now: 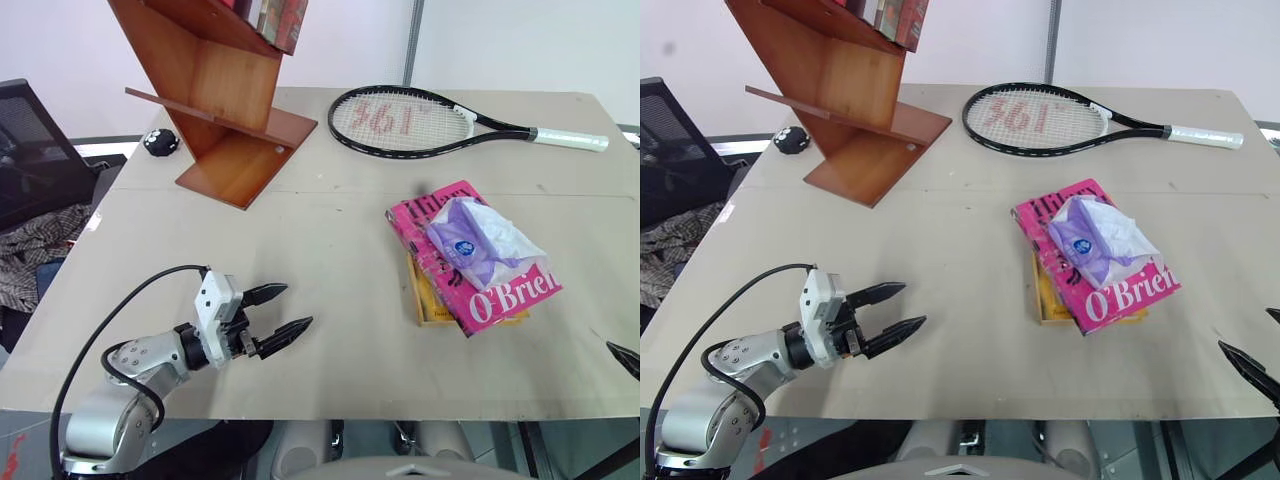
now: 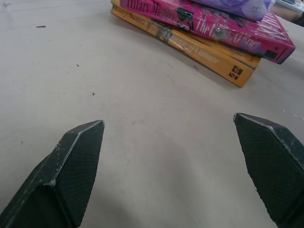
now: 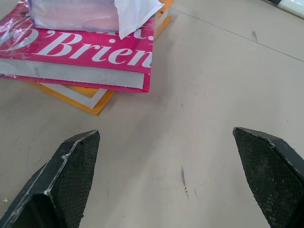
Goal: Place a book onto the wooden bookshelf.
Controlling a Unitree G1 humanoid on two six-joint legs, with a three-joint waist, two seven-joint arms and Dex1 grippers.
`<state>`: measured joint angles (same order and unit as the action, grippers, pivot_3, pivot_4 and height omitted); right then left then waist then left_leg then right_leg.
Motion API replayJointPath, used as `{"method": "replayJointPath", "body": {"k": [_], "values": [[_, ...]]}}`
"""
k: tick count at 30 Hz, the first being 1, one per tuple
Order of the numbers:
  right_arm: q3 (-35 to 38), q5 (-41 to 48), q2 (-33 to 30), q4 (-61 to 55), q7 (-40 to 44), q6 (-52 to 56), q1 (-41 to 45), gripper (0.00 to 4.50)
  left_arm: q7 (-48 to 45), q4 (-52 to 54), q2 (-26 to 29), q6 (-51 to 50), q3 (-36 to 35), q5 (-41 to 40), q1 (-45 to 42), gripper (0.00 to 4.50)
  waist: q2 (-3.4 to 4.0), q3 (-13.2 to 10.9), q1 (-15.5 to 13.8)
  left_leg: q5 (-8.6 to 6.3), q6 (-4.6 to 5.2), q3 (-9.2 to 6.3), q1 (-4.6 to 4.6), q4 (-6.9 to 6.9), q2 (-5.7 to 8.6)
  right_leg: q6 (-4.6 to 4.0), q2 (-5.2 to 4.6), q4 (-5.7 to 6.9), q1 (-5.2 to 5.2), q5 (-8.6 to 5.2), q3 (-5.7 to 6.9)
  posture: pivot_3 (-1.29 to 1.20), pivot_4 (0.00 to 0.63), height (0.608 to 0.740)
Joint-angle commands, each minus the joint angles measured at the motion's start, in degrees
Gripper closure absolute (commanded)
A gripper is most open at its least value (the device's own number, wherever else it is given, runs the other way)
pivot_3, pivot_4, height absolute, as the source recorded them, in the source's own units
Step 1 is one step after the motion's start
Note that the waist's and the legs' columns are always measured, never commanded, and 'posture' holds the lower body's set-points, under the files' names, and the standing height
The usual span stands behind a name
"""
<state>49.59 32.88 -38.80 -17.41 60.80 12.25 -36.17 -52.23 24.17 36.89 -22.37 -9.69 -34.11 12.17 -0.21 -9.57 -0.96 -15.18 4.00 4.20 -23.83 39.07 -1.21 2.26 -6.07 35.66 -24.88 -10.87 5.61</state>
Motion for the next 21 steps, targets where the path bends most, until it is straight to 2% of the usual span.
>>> {"method": "replayJointPath", "body": {"k": [1,3,5,8,12,14,18,21], "values": [[2.27,4.5,-2.86,-4.58,-3.72,5.57,1.36,0.06,-1.89,1.65,0.77,-0.04,-2.0,-3.63,-2.39,0.0,0.0,-0.01,-0.01,0.0,0.0,0.0,-0.01,0.0,0.0,0.0,0.0,0.0,0.0,0.0,0.0,0.0,0.15,0.717],[1.7,18.13,-7.47,-12.29,-9.99,18.5,4.29,0.06,-5.81,0.99,1.82,1.31,-2.21,-5.12,-5.5,0.0,0.12,-0.08,0.14,-0.01,-0.01,0.03,-0.03,0.0,0.0,0.0,0.0,0.0,0.0,0.0,-0.02,0.0,0.15,0.717],[-0.62,20.06,-10.34,-14.87,-15.44,23.02,9.33,0.06,-9.6,1.51,3.3,2.04,-2.62,-6.37,-6.6,0.0,0.05,-0.1,0.32,-0.01,-0.01,0.1,0.05,0.02,0.0,-0.11,0.01,0.04,0.0,0.08,-0.1,0.0,0.15,0.717],[-1.81,24.6,-12.82,-18.19,-17.53,27.42,12.53,0.06,-12.26,1.62,5.15,1.16,-3.59,-8.58,-7.35,0.0,-0.02,-0.08,0.04,0.0,-0.02,-0.07,0.14,0.02,-0.03,-0.21,0.02,0.04,0.0,0.14,0.16,0.0,0.15,0.717],[-9.9,25.44,-17.77,-20.22,-25.04,32.15,22.73,0.06,-16.08,1.8,8.19,1.1,-4.65,-9.74,-8.64,0.0,-0.02,-0.13,-0.34,0.0,-0.02,-0.07,-0.04,0.02,0.02,-0.19,0.17,0.02,-0.1,0.12,0.39,0.0,0.15,0.717],[-17.16,23.89,-19.47,-19.01,-26.52,34.99,27.31,0.06,-16.15,2.01,8.52,0.6,-4.51,-10.31,-9.29,0.0,-0.04,-0.13,-0.22,0.06,0.1,0.01,-0.03,0.03,0.03,-0.18,0.16,-0.03,-0.1,0.12,0.4,0.0,0.15,0.717],[-30.76,20.26,-17.78,-11.41,-33.09,40.69,41.58,0.06,-15.24,4.74,8.76,-1.28,-3.54,-11.8,-10.26,0.0,-0.22,-0.21,0.13,0.12,0.23,0.02,-0.05,0.07,0.03,-0.18,0.15,-0.11,-0.07,0.12,0.43,0.0,0.15,0.717],[-37.17,15.6,-17.15,-6.31,-33.69,42.66,46.9,0.06,-15.01,6.42,9.08,-2.72,-3.62,-13.58,-11.35,0.0,-0.22,-0.22,0.01,0.13,0.24,0.05,-0.08,0.09,0.07,-0.18,0.17,-0.11,-0.09,0.13,0.41,0.0,0.15,0.717]]}}
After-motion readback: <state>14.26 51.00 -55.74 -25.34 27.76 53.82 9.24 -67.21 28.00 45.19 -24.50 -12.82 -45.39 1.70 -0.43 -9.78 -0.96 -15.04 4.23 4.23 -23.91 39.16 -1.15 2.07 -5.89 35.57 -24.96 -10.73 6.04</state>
